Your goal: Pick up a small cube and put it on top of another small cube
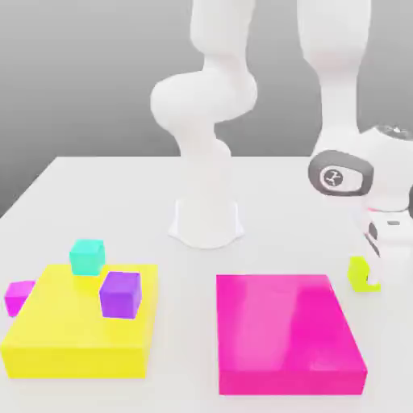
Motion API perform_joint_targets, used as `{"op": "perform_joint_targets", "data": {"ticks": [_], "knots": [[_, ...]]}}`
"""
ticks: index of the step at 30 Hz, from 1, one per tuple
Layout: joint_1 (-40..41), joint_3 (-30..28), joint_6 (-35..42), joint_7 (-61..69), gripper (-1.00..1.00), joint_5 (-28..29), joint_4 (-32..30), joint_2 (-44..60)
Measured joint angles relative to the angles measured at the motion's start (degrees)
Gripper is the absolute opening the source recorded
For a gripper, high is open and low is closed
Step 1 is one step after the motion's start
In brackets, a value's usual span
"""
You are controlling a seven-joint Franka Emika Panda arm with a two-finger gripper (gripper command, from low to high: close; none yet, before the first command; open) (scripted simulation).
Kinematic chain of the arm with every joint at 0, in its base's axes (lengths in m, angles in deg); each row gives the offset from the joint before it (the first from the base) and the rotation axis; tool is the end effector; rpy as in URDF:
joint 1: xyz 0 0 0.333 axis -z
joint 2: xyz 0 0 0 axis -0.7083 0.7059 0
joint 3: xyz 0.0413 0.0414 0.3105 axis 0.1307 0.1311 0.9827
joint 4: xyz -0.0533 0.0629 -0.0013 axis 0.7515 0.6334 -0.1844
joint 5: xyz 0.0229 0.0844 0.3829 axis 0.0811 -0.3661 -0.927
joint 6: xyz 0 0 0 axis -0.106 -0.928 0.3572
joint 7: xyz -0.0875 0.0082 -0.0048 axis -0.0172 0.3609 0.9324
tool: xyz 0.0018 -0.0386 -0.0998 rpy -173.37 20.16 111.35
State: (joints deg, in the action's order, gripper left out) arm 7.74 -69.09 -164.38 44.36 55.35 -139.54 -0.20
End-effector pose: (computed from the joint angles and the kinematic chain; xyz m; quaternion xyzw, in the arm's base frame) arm 0.2120 0.3196 0.1645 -0.9212 -0.3892 -0.0005 0.0035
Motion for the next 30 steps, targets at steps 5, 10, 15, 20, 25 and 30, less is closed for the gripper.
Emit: {"op": "perform_joint_targets", "data": {"ticks": [5,10,15,20,25,30], "knots": [[4.59,1.54,5.93,4.77,-1.0,-7.27,-1.75,-7.77],[17.02,-5.48,11.58,-1.94,-1.0,-3.59,-3.05,-14.71],[27.97,-13.11,17.14,-8.26,-1.0,-0.97,-4.34,-21.85],[40.36,-20.85,22.57,-13.78,-1.0,0.48,-5.68,-29.0],[53.04,-28.21,27.8,-18.59,-1.0,0.95,-7.08,-35.87],[63.25,-34.31,29.54,-21.91,-1.0,0.67,-8.64,-39.1]]}}
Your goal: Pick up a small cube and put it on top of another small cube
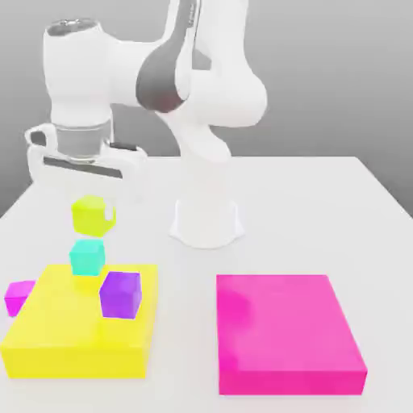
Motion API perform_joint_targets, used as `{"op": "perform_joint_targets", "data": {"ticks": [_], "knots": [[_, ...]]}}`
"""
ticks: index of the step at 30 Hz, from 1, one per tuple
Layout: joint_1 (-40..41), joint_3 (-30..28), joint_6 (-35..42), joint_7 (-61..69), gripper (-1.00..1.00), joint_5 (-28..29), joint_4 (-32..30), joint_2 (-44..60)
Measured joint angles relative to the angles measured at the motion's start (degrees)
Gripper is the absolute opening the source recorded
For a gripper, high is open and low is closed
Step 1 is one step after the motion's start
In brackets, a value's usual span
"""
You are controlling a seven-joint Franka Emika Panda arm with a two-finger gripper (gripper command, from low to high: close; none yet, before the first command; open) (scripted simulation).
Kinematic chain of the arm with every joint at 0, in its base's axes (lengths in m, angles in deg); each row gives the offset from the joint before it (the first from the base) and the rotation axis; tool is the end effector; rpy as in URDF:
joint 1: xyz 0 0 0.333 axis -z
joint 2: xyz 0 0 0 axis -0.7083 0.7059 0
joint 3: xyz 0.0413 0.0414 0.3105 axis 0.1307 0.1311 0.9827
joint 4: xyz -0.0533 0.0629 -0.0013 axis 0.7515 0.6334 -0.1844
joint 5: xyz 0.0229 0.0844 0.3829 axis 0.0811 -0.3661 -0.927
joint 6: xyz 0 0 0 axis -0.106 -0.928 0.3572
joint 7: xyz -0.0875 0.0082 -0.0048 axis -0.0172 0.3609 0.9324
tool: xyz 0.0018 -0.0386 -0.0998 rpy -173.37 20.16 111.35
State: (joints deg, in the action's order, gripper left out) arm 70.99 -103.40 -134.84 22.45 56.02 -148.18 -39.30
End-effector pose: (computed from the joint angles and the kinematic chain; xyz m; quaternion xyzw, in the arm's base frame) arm 0.2451 -0.2175 0.3063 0.8008 -0.5990 0.0002 0.0004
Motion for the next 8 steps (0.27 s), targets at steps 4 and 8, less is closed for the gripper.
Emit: {"op": "perform_joint_targets", "data": {"ticks": [4,8], "knots": [[0.28,-1.62,-8.62,0.19,-1.0,-0.23,-1.64,7.04],[0.18,-2.05,-12.47,0.37,1.0,-0.31,-2.31,10.23]]}}
